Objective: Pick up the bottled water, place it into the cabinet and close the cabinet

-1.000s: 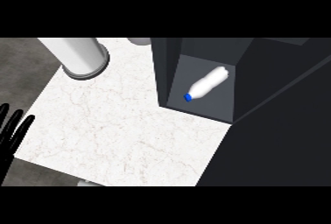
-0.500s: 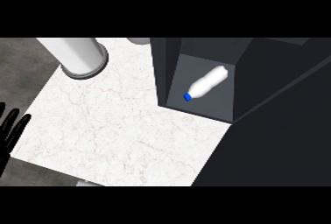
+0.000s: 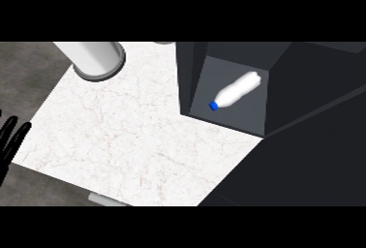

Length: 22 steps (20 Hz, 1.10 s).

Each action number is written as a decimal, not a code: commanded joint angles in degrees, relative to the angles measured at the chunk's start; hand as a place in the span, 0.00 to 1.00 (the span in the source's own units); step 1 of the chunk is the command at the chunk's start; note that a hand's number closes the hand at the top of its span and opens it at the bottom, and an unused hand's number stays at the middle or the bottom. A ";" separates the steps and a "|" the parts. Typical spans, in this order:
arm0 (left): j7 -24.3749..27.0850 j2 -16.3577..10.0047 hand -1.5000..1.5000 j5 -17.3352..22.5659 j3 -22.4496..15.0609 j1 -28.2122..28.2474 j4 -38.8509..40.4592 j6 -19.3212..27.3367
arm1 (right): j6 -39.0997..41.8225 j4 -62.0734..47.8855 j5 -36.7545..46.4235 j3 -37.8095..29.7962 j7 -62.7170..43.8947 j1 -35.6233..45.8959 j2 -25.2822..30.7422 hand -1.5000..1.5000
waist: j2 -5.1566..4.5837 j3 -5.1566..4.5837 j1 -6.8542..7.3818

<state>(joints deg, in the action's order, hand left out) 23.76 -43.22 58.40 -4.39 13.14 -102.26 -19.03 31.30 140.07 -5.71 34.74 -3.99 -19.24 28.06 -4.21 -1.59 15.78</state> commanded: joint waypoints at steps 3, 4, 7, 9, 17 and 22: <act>-0.41 -0.81 0.00 0.30 0.70 -0.95 0.85 -0.76 | -3.06 -2.93 -5.50 4.31 -4.79 1.88 -5.36 1.00 | -0.61 0.18 0.06; -0.36 -0.73 0.00 0.51 0.69 -0.78 0.67 -0.96 | -3.56 -3.54 -5.68 3.33 -5.30 2.43 -5.70 1.00 | -0.52 0.23 0.38; -0.32 -0.77 0.00 0.68 0.93 -0.85 1.50 -1.38 | -4.68 -3.89 -4.42 0.70 -6.93 5.59 -6.85 1.00 | -0.01 0.16 -0.10; -0.46 -0.50 0.00 0.59 0.61 -1.15 1.83 -1.20 | -4.86 -5.25 -3.21 -0.61 -8.94 8.86 -7.22 1.00 | 0.23 0.15 -0.49; -1.07 -0.93 0.00 1.03 0.83 -2.45 1.92 -1.53 | -5.69 -14.50 -3.84 -4.73 -17.83 21.84 -9.82 1.00 | 0.49 0.37 -0.43; -1.30 -0.54 0.00 1.39 0.57 -1.60 3.04 -1.74 | -8.79 -22.15 -4.53 -6.45 -22.86 30.67 -15.12 1.00 | 1.09 0.51 -0.60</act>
<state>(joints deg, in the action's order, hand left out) 22.74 -43.98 59.47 -3.62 11.44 -99.80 -20.67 27.20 124.52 -11.36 29.18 -21.79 5.00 17.72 -3.39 -1.22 15.60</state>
